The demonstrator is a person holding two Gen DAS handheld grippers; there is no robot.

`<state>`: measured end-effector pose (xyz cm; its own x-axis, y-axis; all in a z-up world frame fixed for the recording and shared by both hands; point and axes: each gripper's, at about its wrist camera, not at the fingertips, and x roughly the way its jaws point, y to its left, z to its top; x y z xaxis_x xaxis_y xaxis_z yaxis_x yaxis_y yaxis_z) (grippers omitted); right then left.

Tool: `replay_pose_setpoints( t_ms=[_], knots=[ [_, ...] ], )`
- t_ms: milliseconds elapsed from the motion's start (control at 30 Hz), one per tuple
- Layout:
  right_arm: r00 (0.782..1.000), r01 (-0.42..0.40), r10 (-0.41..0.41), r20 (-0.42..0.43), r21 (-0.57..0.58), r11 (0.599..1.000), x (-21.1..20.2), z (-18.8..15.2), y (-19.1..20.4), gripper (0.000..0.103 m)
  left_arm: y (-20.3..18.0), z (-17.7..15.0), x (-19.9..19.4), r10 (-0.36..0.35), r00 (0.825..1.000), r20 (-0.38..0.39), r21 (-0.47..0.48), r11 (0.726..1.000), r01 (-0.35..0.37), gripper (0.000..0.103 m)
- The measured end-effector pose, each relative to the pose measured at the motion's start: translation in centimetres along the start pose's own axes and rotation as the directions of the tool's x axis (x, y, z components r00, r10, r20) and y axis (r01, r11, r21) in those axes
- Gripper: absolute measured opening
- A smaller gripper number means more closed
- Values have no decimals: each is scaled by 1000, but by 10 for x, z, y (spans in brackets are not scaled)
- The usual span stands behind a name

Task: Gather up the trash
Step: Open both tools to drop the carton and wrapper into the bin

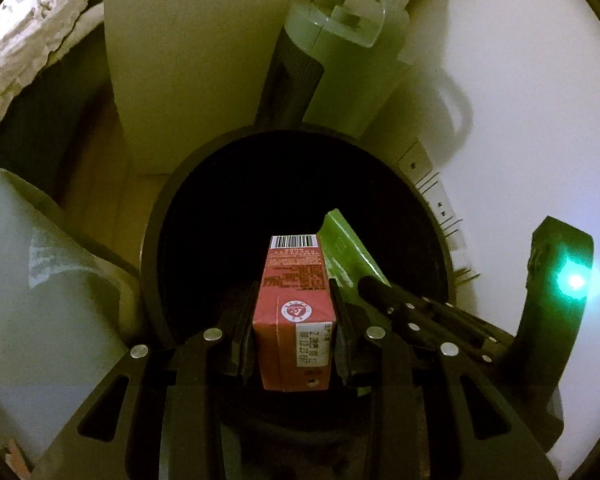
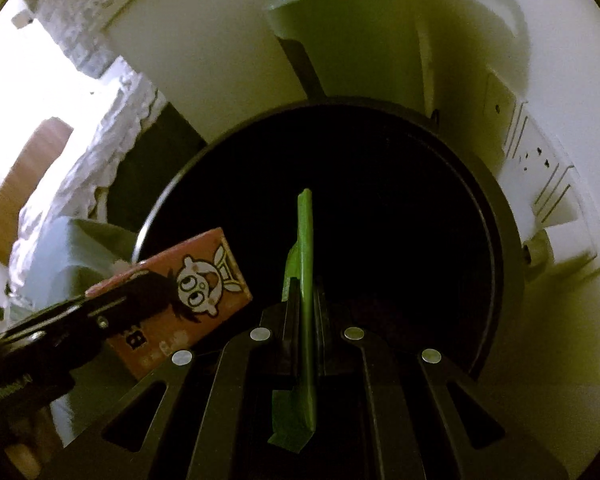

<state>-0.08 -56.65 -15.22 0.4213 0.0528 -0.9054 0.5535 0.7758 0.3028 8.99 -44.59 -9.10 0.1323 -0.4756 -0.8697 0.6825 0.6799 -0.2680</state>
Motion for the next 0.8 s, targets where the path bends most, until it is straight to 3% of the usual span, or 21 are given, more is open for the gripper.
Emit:
replay_pose_setpoints(
  t_ms=[167, 367, 633, 800],
  knots=[
    [997, 9, -10, -74, -10, 1000, 11, 0, 0, 7, -7, 4, 14, 39, 997, -72, 40, 999, -36, 31],
    [995, -2, 3, -95, 9, 1000, 10, -5, -3, 7, -10, 1, 21, 64, 990, -127, 69, 996, -56, 32],
    [998, -28, 31, -53, 49, 998, -3, -9, -6, 28, -11, -11, 9, 24, 993, -115, 71, 997, -16, 33],
    [999, -43, 43, 4, 80, 996, -15, -13, -10, 37, -14, -19, -6, -18, 996, -89, 63, 998, 24, 43]
  ],
)
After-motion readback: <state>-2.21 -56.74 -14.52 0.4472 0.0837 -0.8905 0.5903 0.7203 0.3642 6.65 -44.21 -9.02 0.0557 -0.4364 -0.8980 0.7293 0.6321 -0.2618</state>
